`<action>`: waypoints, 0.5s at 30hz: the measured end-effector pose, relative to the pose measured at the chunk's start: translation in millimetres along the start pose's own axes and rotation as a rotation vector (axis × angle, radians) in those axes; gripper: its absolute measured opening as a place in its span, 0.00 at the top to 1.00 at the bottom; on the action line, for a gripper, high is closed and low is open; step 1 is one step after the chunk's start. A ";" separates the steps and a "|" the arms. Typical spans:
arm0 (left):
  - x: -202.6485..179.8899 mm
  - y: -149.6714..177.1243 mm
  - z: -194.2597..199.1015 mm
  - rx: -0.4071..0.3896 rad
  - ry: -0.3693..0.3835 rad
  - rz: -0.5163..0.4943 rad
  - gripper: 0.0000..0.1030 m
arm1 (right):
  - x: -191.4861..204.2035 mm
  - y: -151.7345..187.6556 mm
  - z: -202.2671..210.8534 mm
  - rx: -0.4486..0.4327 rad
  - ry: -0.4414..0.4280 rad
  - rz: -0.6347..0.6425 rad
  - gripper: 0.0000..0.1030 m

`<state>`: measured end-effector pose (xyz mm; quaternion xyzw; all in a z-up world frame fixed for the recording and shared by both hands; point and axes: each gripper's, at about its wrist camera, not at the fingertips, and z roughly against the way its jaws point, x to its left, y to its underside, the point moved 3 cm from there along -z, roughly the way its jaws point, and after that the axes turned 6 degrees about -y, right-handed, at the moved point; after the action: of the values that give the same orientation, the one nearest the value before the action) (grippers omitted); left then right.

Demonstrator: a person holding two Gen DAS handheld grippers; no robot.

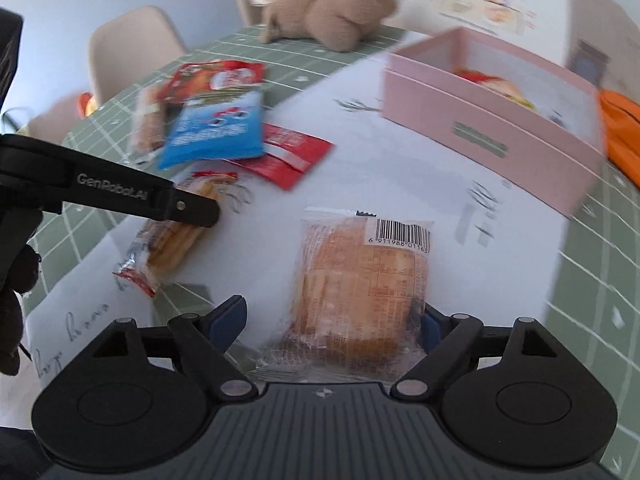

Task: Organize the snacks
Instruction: 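Lift the brown bread packet with the left tool while the right tool grasps the round wrapped bread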

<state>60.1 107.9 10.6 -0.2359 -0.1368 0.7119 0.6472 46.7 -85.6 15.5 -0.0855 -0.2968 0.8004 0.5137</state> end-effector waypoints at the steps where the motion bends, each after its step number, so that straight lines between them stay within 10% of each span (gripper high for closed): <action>1: 2.7 0.1 0.4 0.000 -0.001 0.004 0.61 | 1.8 -3.1 -1.5 -0.009 0.002 0.005 0.27; 4: 5.7 1.4 1.5 -0.001 0.002 0.010 0.61 | 3.9 -11.4 1.8 -0.024 -0.015 0.016 0.48; 15: -0.3 10.0 4.9 -0.011 0.008 0.007 0.61 | -32.0 -2.4 28.5 -0.047 0.036 -0.040 0.49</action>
<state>49.1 106.9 9.9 -0.2427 -0.1376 0.7123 0.6441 50.7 -123.9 34.6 -0.1061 -0.3080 0.7809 0.5329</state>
